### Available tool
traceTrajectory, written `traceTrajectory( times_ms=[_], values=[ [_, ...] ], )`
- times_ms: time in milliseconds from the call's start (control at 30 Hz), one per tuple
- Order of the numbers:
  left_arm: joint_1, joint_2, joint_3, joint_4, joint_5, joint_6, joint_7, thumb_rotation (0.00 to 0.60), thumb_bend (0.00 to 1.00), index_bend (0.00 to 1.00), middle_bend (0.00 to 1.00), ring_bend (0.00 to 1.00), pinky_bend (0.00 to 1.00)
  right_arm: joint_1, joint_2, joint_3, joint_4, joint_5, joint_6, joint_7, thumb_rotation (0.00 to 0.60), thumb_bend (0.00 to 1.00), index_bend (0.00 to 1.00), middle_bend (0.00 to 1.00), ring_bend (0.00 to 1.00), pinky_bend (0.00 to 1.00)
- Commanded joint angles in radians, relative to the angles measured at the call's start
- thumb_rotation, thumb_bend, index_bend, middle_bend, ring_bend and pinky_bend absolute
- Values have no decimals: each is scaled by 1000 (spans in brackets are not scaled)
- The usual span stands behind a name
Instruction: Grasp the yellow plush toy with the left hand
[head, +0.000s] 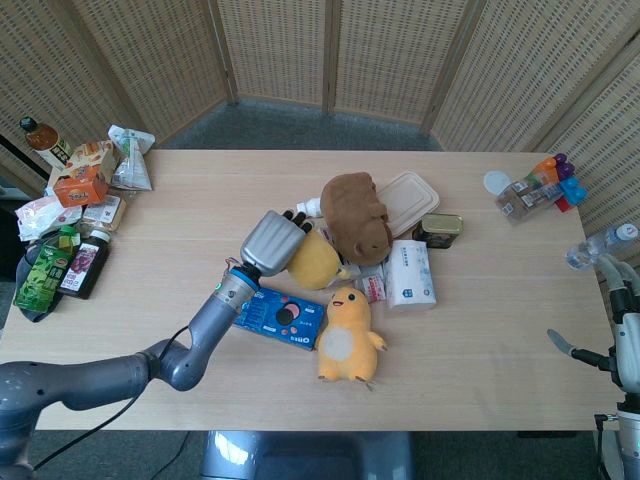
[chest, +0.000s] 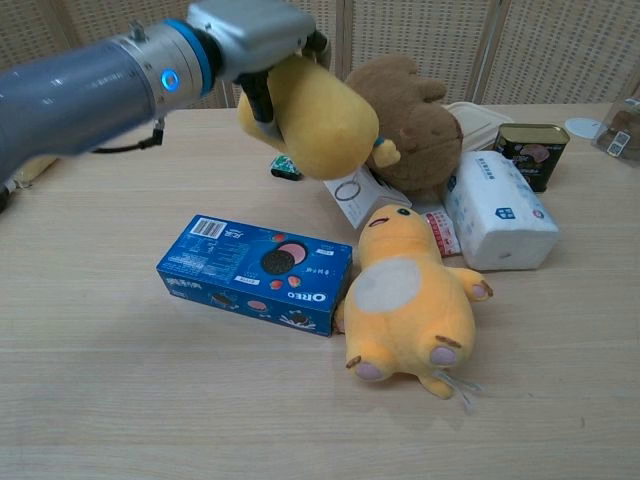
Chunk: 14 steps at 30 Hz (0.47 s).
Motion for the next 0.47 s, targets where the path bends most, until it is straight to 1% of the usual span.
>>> traceTrajectory(
  times_ms=[33, 133, 233, 333, 467],
  values=[
    [16, 200, -69, -258, -60, 95, 129, 600, 67, 865, 861, 815, 791, -2, 2, -2, -7, -7, 5, 1, 600, 0, 0, 0, 0, 0],
    [17, 277, -93, -360, -95, 126, 169, 600, 67, 865, 862, 815, 791, -4, 7, -4, -15, -16, 11, 3, 600, 0, 0, 0, 0, 0],
    [19, 339, -105, -435, -123, 152, 199, 600, 67, 863, 862, 814, 791, -9, 12, -6, -23, -26, 21, 6, 600, 0, 0, 0, 0, 0],
    [21, 387, -107, -487, -142, 175, 212, 600, 67, 861, 862, 814, 791, -11, 15, -9, -29, -34, 26, 8, 600, 0, 0, 0, 0, 0],
    [29, 418, -96, -526, -157, 197, 199, 600, 67, 859, 861, 814, 791, -11, 16, -11, -34, -40, 27, 8, 600, 0, 0, 0, 0, 0]
  ],
)
